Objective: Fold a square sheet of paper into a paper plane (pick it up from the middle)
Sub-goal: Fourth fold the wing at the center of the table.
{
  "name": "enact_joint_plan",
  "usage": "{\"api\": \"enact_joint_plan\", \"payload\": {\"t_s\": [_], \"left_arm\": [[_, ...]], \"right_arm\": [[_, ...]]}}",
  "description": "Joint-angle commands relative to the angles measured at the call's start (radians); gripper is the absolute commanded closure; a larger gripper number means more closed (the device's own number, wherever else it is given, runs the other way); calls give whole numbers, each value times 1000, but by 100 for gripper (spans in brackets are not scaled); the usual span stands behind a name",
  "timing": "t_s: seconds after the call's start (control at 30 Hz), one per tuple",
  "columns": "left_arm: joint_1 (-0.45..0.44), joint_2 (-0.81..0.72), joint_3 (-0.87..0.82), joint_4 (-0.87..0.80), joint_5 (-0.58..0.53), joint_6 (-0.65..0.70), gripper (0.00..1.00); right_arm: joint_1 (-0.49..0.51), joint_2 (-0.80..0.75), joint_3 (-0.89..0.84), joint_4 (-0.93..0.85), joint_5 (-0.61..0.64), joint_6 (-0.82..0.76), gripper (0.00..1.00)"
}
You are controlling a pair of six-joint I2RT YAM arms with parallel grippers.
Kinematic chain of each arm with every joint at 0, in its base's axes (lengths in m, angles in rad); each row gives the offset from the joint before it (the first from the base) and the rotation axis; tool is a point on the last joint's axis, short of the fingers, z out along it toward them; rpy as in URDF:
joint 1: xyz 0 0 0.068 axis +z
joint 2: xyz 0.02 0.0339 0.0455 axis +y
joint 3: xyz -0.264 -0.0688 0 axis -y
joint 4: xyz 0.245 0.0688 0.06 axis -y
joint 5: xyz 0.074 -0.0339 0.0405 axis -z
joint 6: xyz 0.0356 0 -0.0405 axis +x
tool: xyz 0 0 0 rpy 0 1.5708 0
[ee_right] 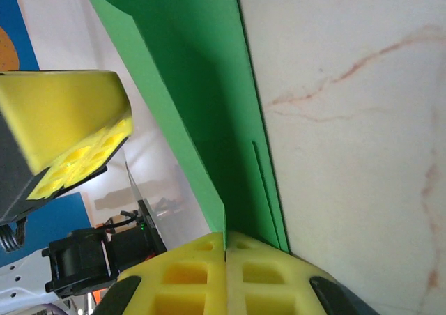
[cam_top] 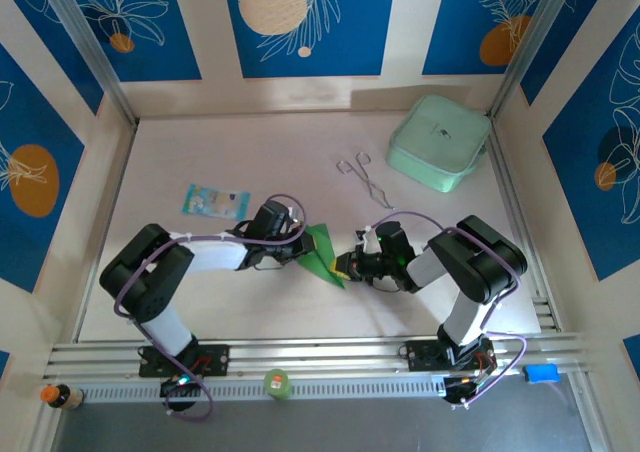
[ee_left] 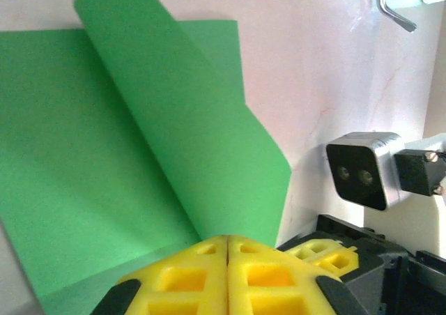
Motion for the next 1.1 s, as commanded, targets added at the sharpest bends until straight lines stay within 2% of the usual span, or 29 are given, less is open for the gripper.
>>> {"api": "enact_joint_plan", "payload": {"t_s": [0.0, 0.37, 1.07], "left_arm": [[-22, 11, 39, 54, 45, 32, 91], [-34, 107, 84, 42, -4, 18, 92], [-32, 164, 122, -10, -30, 36, 93]], "right_arm": [[-11, 27, -16, -10, -17, 20, 99], [-23, 48, -18, 14, -36, 36, 99], [-22, 50, -6, -37, -33, 25, 99]]}}
